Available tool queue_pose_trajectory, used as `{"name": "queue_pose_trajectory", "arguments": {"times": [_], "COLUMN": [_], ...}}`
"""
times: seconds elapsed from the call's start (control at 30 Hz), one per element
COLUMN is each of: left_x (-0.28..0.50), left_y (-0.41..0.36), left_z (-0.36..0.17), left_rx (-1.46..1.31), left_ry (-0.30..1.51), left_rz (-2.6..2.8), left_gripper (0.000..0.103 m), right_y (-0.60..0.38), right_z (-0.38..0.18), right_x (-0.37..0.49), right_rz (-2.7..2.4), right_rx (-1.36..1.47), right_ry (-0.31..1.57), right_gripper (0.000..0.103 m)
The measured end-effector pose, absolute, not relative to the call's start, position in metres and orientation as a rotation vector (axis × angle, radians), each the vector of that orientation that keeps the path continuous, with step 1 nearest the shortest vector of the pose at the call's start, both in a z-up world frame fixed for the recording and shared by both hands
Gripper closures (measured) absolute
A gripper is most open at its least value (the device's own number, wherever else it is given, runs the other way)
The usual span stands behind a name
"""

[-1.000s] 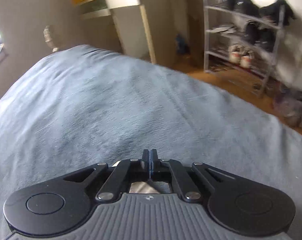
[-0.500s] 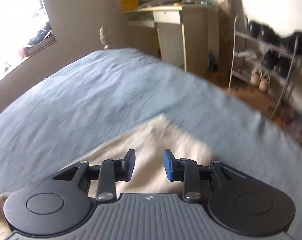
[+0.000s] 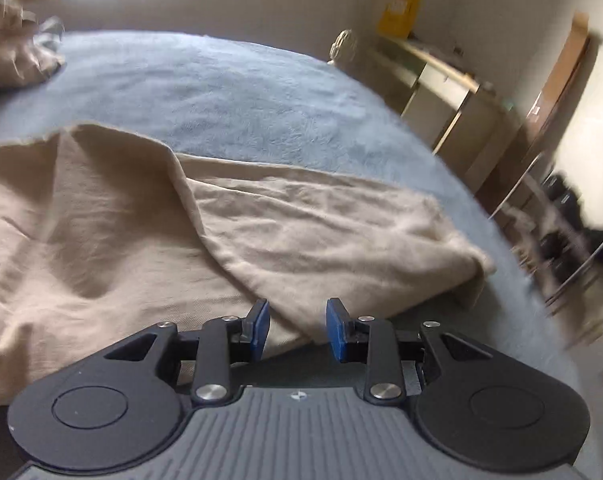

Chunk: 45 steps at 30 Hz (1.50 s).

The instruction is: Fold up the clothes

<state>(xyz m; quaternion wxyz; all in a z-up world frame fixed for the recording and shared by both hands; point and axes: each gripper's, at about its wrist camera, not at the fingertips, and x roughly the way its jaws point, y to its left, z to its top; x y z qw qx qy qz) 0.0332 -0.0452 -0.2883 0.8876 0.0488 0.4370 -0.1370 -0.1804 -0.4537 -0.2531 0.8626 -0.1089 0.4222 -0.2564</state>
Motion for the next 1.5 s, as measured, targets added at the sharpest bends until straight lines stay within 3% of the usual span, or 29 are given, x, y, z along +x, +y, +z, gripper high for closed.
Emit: {"name": "queue_pose_trajectory", "arguments": {"times": [0.2, 0.47, 0.57, 0.87, 0.93, 0.97, 1.03, 1.13, 1.2, 1.37, 1.5], "left_x": [0.033, 0.034, 0.036, 0.038, 0.038, 0.038, 0.037, 0.036, 0.036, 0.037, 0.037], "left_y": [-0.041, -0.038, -0.036, -0.035, -0.034, -0.034, -0.034, -0.034, -0.034, -0.035, -0.034], "left_z": [-0.290, -0.291, -0.292, -0.293, -0.293, -0.293, -0.293, -0.293, -0.293, -0.292, -0.291], "left_rx": [0.088, 0.081, 0.076, 0.075, 0.075, 0.075, 0.075, 0.076, 0.077, 0.081, 0.084], "left_ry": [0.902, 0.893, 0.894, 0.887, 0.888, 0.888, 0.887, 0.885, 0.885, 0.891, 0.892], "left_rz": [-0.299, -0.319, -0.329, -0.339, -0.341, -0.341, -0.341, -0.339, -0.337, -0.338, -0.342], "left_gripper": [0.021, 0.020, 0.019, 0.019, 0.019, 0.019, 0.019, 0.019, 0.019, 0.019, 0.019], "right_y": [-0.448, -0.465, -0.470, -0.517, -0.534, -0.543, -0.562, -0.581, -0.589, -0.610, -0.638], "right_z": [-0.283, -0.291, -0.276, -0.202, -0.193, -0.190, -0.189, -0.190, -0.191, -0.185, -0.191], "right_x": [-0.168, -0.163, -0.159, -0.113, -0.095, -0.086, -0.066, -0.050, -0.044, -0.033, -0.018], "right_rz": [-0.609, -0.672, -0.695, -0.670, -0.635, -0.616, -0.584, -0.536, -0.522, -0.528, -0.571], "right_rx": [-0.502, -0.633, -0.665, -0.739, -0.727, -0.724, -0.734, -0.796, -0.841, -0.828, -0.872], "right_ry": [0.961, 0.965, 0.932, 0.898, 0.943, 0.975, 1.051, 1.114, 1.127, 1.099, 1.144], "right_gripper": [0.070, 0.068, 0.072, 0.071, 0.067, 0.057, 0.054, 0.040, 0.036, 0.011, 0.010]}}
